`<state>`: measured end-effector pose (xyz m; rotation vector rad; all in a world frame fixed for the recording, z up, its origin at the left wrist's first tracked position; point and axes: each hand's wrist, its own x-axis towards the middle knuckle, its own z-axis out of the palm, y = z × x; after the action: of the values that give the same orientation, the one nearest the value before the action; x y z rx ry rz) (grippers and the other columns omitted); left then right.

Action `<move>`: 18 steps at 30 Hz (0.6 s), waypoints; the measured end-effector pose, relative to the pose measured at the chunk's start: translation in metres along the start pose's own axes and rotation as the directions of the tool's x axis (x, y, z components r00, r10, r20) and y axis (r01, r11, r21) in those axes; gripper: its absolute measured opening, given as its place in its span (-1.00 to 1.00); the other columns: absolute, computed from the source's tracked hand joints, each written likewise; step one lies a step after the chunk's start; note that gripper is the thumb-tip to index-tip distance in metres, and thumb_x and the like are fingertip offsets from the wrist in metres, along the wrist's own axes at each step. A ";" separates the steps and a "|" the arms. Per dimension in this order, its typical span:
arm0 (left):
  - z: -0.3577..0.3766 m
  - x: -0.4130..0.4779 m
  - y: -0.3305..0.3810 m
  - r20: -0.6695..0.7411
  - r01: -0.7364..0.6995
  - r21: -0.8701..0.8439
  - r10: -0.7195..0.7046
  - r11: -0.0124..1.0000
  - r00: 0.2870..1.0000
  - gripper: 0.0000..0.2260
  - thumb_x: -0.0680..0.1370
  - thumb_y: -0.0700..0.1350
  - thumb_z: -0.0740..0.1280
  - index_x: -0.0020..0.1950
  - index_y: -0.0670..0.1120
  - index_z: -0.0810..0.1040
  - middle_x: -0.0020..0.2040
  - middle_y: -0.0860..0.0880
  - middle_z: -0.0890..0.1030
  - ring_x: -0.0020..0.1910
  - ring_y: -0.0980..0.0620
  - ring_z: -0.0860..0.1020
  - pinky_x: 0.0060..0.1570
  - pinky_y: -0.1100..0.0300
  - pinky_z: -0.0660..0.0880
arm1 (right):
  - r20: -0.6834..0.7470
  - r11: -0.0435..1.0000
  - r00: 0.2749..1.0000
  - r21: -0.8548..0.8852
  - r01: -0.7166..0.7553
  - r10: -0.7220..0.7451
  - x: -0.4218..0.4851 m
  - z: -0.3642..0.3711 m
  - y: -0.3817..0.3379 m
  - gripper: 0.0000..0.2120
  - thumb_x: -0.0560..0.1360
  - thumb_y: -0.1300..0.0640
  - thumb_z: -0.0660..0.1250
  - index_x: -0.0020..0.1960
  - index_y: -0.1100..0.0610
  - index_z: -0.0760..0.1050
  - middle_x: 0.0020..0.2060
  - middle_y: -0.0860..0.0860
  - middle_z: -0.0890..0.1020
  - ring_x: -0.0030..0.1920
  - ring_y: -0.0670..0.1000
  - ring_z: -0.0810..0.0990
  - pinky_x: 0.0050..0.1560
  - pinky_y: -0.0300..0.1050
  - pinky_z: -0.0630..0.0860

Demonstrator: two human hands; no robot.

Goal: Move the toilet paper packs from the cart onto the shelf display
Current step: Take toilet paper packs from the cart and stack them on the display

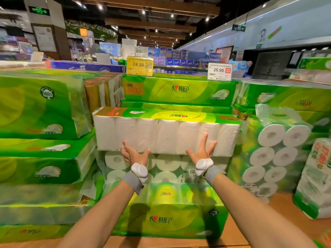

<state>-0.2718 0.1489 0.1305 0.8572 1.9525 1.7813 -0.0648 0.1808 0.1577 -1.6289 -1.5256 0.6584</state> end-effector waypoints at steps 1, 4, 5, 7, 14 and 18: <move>-0.001 0.002 -0.001 0.015 -0.001 0.010 0.001 1.000 1.000 -0.07 0.34 -0.25 0.51 0.54 -0.12 0.00 0.53 -0.24 -0.02 0.53 -0.13 -0.02 0.44 0.05 -0.06 | 0.009 1.000 1.000 -0.013 0.003 -0.003 0.003 0.000 0.001 -0.02 0.41 0.02 0.42 0.50 -0.16 -0.26 0.48 0.20 -0.34 0.52 0.27 -0.18 0.51 0.06 -0.04; -0.003 0.011 -0.003 0.052 -0.005 0.036 0.003 0.999 0.999 -0.11 0.36 -0.26 0.49 0.54 -0.09 0.03 0.54 -0.22 0.02 0.53 -0.10 0.00 0.43 0.09 -0.04 | 0.031 0.999 0.999 -0.042 0.017 -0.015 0.013 0.000 0.004 -0.03 0.41 0.01 0.42 0.49 -0.17 -0.27 0.48 0.19 -0.35 0.52 0.25 -0.18 0.51 0.05 -0.02; -0.004 0.014 -0.003 0.061 -0.006 0.045 0.003 0.999 0.998 -0.13 0.37 -0.26 0.48 0.54 -0.09 0.03 0.54 -0.20 0.04 0.53 -0.09 0.02 0.43 0.11 -0.03 | 0.036 0.999 0.999 -0.049 0.022 -0.020 0.016 0.001 0.005 -0.03 0.41 0.02 0.42 0.49 -0.17 -0.26 0.48 0.19 -0.36 0.52 0.25 -0.19 0.50 0.05 -0.02; -0.007 0.016 -0.004 0.068 -0.008 0.047 0.005 0.999 0.998 -0.16 0.39 -0.28 0.45 0.54 -0.09 0.05 0.54 -0.19 0.05 0.53 -0.07 0.03 0.43 0.14 -0.02 | 0.038 0.998 0.999 -0.057 0.032 -0.030 0.021 0.002 0.007 -0.03 0.41 0.03 0.42 0.50 -0.16 -0.26 0.48 0.20 -0.36 0.52 0.23 -0.20 0.50 0.05 -0.01; -0.014 0.013 -0.007 0.122 -0.009 0.021 0.007 1.000 0.993 -0.23 0.44 -0.34 0.33 0.55 -0.05 0.03 0.52 -0.17 0.02 0.52 -0.08 0.04 0.43 0.18 0.00 | 0.010 0.996 0.999 -0.082 0.038 -0.037 0.021 0.006 0.009 0.02 0.38 0.01 0.44 0.49 -0.19 -0.29 0.47 0.18 -0.38 0.52 0.26 -0.20 0.50 0.13 0.01; -0.015 0.004 -0.004 0.128 0.017 -0.030 -0.013 0.999 0.992 -0.29 0.44 -0.35 0.31 0.53 -0.12 0.09 0.49 -0.17 0.07 0.46 -0.10 0.19 0.41 0.16 0.13 | 0.040 0.996 0.997 -0.053 0.065 -0.063 0.016 -0.005 0.011 -0.02 0.39 0.04 0.43 0.50 -0.17 -0.24 0.48 0.20 -0.34 0.53 0.23 -0.17 0.50 0.08 0.03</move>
<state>-0.2848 0.1402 0.1295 0.9208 1.8415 1.6993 -0.0521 0.1959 0.1534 -1.6090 -1.6294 0.6213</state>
